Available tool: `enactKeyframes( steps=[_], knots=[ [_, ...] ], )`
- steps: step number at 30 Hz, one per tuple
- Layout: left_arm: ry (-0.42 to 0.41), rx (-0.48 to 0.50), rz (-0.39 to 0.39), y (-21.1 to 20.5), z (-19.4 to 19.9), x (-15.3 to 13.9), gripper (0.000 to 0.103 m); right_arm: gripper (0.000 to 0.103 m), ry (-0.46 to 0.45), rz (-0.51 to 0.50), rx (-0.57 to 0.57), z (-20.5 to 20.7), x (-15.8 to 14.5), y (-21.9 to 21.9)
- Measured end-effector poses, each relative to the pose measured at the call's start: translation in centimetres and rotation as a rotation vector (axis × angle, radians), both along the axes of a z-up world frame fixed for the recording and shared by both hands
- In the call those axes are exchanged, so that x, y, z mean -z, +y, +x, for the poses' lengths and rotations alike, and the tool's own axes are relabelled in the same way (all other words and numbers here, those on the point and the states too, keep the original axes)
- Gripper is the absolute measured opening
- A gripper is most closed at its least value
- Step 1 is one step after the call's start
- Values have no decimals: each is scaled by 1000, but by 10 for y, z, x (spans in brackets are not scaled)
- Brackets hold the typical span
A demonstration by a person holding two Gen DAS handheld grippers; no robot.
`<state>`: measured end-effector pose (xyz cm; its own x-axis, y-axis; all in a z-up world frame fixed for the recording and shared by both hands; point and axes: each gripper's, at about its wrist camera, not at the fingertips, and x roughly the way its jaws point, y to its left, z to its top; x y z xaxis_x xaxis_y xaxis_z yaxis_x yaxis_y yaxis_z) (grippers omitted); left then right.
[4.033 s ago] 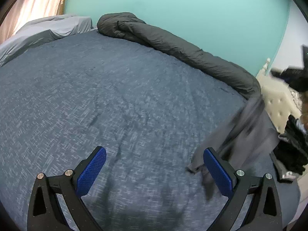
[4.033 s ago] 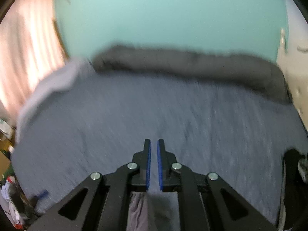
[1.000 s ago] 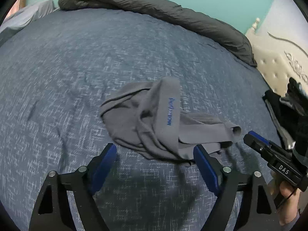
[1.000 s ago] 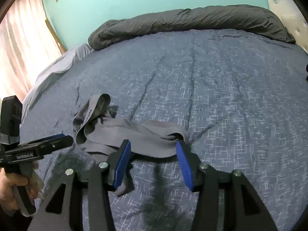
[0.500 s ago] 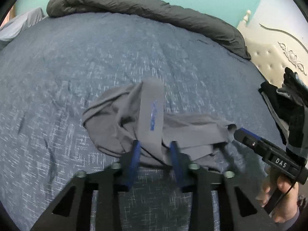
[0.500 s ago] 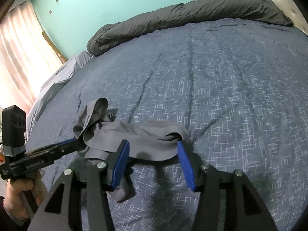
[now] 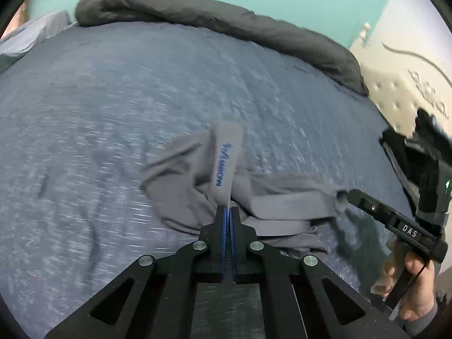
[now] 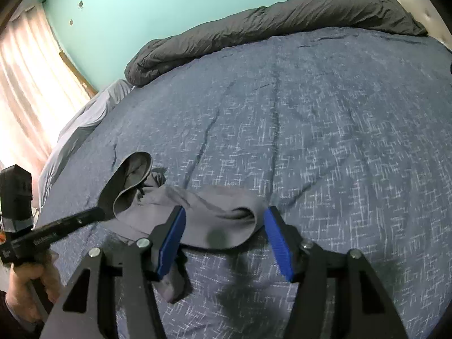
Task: Fold clothes
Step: 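Grasp the briefs waistband with the left gripper while the right gripper grasps the other waistband edge, then lift the briefs by the waistband with both grippers, stretching it between them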
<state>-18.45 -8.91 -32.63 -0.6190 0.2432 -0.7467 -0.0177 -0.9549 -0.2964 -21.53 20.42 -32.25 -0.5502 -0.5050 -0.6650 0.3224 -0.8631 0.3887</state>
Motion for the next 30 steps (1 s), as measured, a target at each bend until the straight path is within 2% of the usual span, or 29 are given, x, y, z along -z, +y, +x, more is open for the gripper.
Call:
enactKeyframes(
  steps=[8,18,22,24,27,30],
  knots=[
    [2,-106,50,-46,7,-3,2,64,0,17,-88,3,2,-22],
    [14,-56,36,-36,12,-8,2,64,78,5,-264,24,-19,-66],
    [17,-51,46,-38,15,-10,2,61,82,73,-330,36,-10,-94],
    [23,-48,47,-38,18,-12,2,27,66,94,-329,38,-3,-103],
    [36,-43,47,-39,22,-17,2,9,48,88,-286,35,2,-94],
    [47,-34,38,-38,26,-22,2,6,33,34,-235,34,-2,-74]
  ],
)
